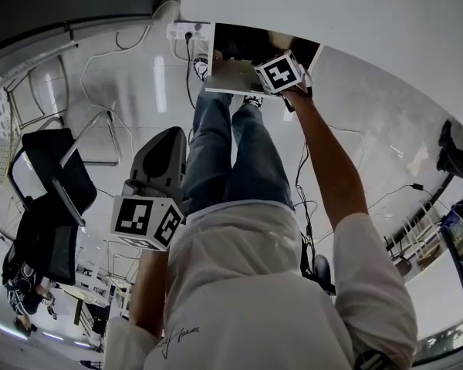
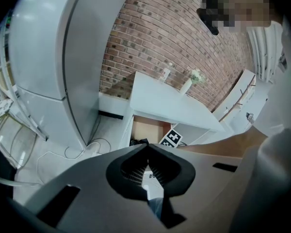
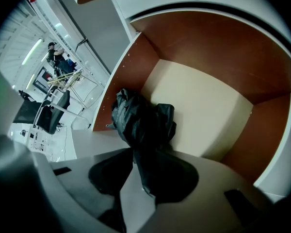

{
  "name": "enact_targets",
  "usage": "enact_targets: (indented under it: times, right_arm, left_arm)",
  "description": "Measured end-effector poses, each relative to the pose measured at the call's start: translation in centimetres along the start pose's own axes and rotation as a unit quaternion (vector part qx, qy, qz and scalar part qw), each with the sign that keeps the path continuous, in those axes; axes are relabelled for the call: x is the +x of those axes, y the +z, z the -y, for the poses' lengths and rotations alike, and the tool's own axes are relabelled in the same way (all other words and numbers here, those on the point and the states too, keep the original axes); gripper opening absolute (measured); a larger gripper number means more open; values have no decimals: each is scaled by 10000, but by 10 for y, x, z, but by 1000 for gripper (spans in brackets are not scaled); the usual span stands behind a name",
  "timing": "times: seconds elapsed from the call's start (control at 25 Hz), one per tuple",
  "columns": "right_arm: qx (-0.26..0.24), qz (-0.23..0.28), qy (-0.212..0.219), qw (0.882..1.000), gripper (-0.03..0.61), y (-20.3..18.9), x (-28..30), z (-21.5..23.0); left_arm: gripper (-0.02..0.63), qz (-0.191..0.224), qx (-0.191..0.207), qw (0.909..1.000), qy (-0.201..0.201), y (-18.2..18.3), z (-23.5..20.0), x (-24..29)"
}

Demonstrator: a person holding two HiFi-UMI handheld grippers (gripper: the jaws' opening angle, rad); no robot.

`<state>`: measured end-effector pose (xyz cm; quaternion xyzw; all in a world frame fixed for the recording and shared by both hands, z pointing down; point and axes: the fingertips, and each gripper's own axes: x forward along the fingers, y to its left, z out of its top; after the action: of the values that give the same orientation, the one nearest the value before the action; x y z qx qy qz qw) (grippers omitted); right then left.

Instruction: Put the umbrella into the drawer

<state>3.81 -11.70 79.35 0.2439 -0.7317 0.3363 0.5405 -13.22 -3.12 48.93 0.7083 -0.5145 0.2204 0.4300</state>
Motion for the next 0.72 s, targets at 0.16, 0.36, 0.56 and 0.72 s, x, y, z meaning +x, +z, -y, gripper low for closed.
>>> enact_targets:
  times: [0.16, 0.36, 0.56, 0.72]
  right_arm:
    - [172, 203, 92, 9996, 133, 1, -6, -3]
    - [268, 307, 140, 9991, 91, -1, -17, -9]
    - [239, 308, 202, 9990, 67, -7, -23, -16]
    - [177, 304, 219, 9991, 52, -15, -28, -21]
  left_arm:
    - [18, 4, 35, 10000, -57, 0, 7, 0]
    - [18, 55, 70, 9998, -165, -1, 18, -1]
    - [18, 76, 65, 9997, -238, -2, 27, 0]
    - [18, 50, 86, 9996, -251, -5, 33, 0]
